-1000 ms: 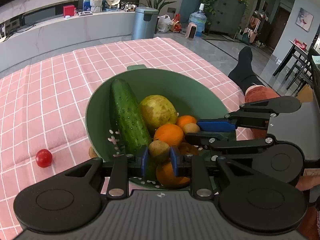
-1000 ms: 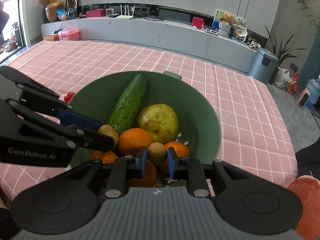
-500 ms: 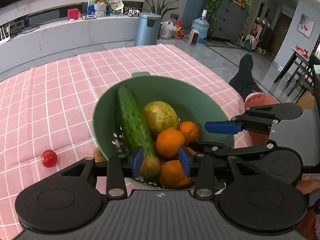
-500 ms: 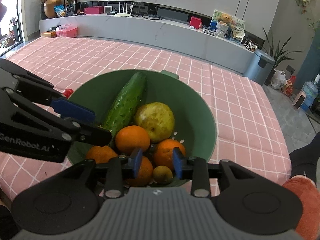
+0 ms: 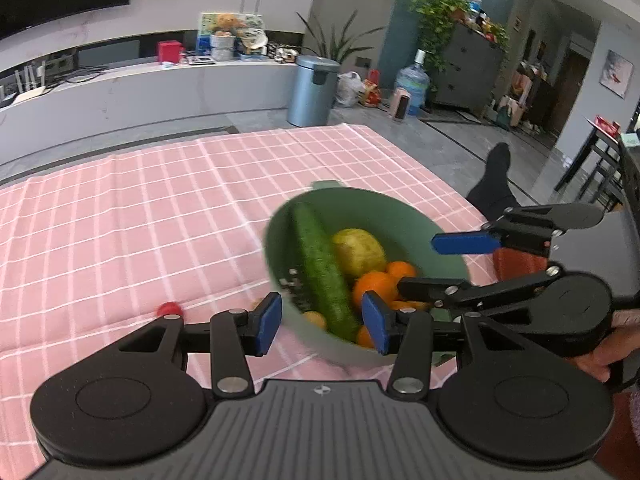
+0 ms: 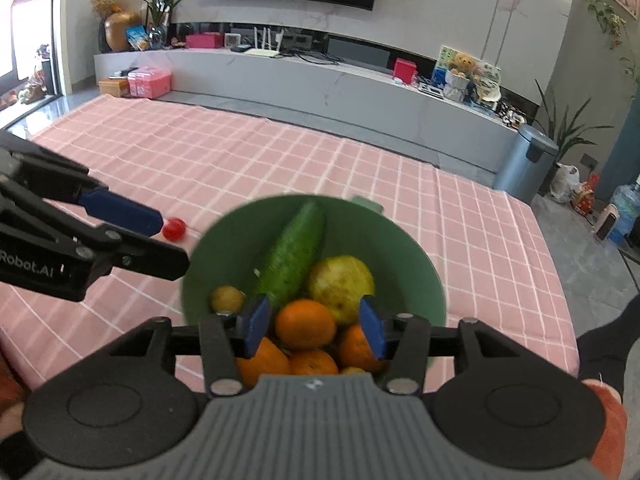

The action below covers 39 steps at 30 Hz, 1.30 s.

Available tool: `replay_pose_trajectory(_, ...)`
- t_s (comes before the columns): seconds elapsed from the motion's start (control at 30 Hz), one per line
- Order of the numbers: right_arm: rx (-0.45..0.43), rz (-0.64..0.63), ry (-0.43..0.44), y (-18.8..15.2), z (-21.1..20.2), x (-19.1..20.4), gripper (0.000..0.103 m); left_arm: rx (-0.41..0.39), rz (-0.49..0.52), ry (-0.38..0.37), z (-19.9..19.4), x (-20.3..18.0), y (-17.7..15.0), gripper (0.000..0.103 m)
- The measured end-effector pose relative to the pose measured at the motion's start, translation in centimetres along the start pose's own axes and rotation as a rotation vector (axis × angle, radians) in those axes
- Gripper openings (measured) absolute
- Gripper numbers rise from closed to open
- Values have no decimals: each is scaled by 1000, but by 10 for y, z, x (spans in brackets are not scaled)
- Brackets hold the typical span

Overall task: Organize fruits
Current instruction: 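Withdraw both grippers from the colander toward the tomato and last kiwi, then grasp the red cherry tomato with the left gripper while the right grasps the kiwi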

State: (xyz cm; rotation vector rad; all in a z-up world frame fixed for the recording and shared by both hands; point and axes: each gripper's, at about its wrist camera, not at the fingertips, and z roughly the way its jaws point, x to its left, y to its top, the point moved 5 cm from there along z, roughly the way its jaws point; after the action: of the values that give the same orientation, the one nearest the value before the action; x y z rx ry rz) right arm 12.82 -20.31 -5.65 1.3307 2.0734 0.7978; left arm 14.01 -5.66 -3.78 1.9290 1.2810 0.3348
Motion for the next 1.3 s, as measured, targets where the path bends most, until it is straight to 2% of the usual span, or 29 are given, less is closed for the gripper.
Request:
replay_pose_trajectory(0.43, -5, -112, 105, 40, 4, 46, 50, -26, -94, 52, -16, 57, -18, 55)
replay_pose_trajectory(0.77, 108, -336, 191, 73, 27, 81, 50, -26, -160, 27, -15, 90, -27, 55)
replay_pose_trajectory(0.97, 261, -536, 252, 88, 60, 99, 49, 6, -137, 34, 1, 100, -26, 55)
replay_pose_trajectory(1.1, 376, -689, 259, 87, 87, 110, 45, 26, -132, 38, 15, 109, -27, 55)
replay_pose_trajectory(1.3, 544, -849, 304, 81, 116, 121, 40, 18, -170, 19, 30, 123, -32, 55)
